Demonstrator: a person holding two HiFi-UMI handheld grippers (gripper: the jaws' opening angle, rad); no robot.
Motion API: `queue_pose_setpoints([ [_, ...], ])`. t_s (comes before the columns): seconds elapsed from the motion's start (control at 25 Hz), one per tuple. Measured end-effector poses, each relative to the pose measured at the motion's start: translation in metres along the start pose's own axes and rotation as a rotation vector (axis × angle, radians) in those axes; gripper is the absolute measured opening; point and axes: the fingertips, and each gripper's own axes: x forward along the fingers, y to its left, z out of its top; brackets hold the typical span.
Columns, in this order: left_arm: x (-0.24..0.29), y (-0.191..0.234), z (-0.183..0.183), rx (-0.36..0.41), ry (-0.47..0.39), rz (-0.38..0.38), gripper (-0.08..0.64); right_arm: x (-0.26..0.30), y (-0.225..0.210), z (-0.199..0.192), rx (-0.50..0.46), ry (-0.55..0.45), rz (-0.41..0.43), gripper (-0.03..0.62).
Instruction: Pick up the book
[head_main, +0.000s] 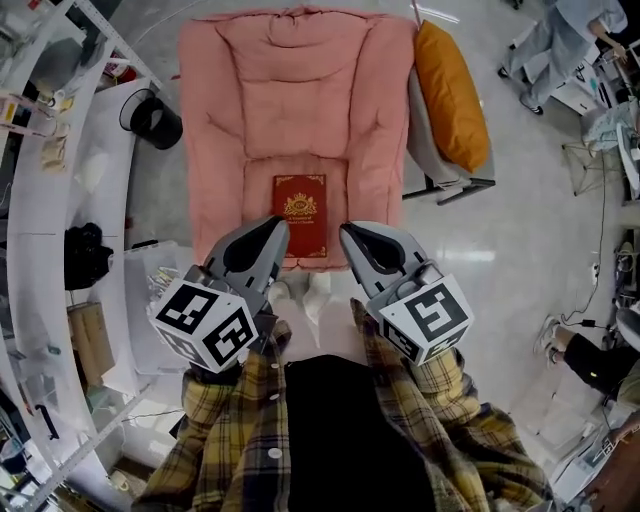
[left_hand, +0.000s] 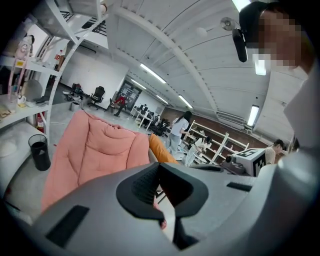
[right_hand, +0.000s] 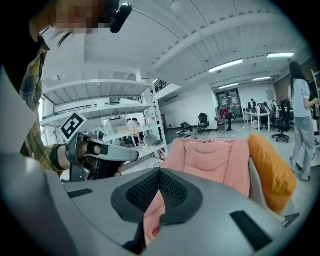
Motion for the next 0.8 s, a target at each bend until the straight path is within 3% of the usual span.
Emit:
queue_pose_setpoints([
  [0.24, 0.013, 0.014, -0.011, -0.088, 0.045, 0.027, 0.004, 0.014, -0.011, -0.011, 0.027, 0.031, 0.064, 0.017],
  [0.68, 0.035, 0.057, -0.063, -0.211, 0.140, -0.011, 0.009, 0.044, -0.008, -0.065, 0.118, 0.138, 0.108, 0.017],
  [0.8, 0.044, 0.069, -0.082, -0.230, 0.187, -0.043, 0.074, 0.052, -0.012, -0.080, 0.123, 0.165, 0.102, 0.017],
])
